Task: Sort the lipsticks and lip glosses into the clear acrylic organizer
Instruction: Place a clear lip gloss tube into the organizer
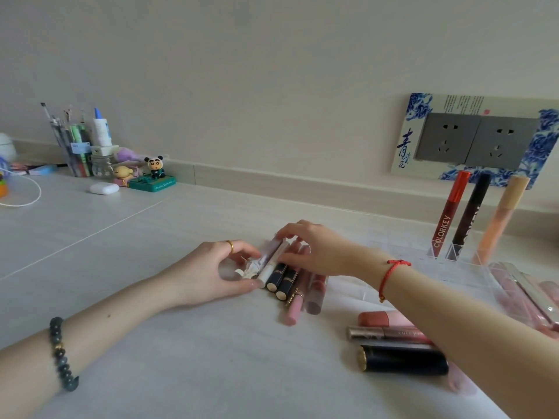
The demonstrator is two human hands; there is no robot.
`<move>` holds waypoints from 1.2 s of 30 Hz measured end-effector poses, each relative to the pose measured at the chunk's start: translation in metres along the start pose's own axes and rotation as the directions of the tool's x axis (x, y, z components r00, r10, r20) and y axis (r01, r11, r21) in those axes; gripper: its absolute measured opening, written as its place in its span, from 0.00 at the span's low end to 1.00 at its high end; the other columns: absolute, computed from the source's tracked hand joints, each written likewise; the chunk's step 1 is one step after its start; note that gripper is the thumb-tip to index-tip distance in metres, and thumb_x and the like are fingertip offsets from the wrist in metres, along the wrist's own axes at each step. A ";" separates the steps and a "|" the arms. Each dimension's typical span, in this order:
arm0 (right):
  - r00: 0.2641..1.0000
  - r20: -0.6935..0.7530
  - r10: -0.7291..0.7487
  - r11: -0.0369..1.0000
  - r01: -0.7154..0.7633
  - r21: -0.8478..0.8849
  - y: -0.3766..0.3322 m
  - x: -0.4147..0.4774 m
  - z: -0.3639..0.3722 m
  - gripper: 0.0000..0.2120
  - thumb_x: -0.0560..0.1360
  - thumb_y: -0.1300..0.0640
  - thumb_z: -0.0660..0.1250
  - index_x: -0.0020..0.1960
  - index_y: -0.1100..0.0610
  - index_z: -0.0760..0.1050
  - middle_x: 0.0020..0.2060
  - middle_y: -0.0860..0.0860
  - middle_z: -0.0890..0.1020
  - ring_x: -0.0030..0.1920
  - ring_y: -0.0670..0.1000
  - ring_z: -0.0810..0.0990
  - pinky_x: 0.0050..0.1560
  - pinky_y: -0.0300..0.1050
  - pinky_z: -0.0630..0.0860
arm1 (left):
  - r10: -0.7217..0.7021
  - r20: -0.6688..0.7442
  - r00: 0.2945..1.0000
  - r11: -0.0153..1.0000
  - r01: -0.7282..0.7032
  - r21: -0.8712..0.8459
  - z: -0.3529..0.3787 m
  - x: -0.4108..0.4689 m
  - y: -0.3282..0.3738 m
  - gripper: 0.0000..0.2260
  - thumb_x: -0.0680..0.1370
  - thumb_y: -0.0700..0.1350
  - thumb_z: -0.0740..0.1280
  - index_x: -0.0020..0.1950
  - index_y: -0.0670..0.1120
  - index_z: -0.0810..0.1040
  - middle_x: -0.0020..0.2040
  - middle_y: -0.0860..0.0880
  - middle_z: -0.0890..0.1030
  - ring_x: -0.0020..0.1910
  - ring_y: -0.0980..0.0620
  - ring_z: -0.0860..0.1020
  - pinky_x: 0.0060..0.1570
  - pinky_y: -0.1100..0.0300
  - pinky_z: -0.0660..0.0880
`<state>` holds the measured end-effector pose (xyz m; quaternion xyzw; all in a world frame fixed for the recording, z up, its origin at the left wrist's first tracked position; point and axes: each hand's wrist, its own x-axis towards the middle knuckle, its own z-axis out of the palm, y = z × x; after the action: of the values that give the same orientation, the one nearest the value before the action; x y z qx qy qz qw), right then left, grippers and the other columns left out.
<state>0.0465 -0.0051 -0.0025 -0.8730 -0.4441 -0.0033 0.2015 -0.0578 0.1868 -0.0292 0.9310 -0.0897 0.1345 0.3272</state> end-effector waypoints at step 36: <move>0.874 -0.475 0.103 0.961 0.036 0.274 0.012 -0.052 -0.076 0.10 0.68 0.56 0.72 0.47 0.55 0.76 0.38 0.47 0.80 0.38 0.44 0.79 0.43 0.39 0.78 | -0.030 -0.321 0.947 0.850 -0.145 -0.506 0.004 0.109 0.145 0.20 0.54 0.62 0.71 0.38 0.51 0.78 0.27 0.57 0.81 0.27 0.60 0.78 0.41 0.64 0.78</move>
<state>0.0377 -0.0782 0.0538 -0.8155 -0.3603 -0.1566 0.4250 0.0096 0.0638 0.0861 0.7697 -0.0975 0.2625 0.5737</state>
